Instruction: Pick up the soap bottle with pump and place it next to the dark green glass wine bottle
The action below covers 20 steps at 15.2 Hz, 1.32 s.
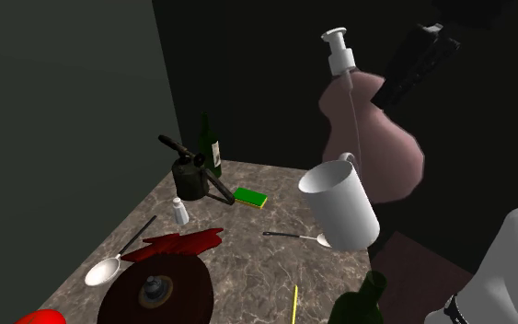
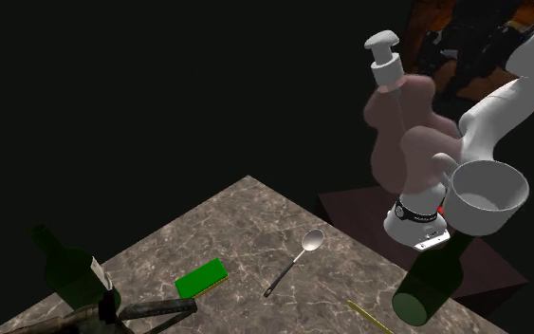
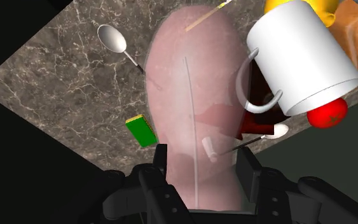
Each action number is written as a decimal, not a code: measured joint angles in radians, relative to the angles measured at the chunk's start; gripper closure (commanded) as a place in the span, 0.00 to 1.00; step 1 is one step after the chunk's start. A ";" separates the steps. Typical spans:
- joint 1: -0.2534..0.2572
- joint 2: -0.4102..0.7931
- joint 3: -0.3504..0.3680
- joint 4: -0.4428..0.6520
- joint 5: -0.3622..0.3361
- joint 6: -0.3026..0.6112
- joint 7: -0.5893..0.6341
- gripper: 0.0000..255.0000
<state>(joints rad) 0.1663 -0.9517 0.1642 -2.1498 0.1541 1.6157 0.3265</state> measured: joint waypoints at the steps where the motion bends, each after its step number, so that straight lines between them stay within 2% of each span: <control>1: 0.004 -0.016 0.023 -0.006 0.012 -0.007 0.023 1.00; 11: 0.035 -0.102 0.223 0.044 0.128 -0.103 0.233 1.00; 20: 0.022 -0.092 0.414 0.199 0.235 -0.182 0.435 1.00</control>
<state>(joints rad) 0.1886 -1.0440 0.5783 -1.9507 0.3887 1.4338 0.7614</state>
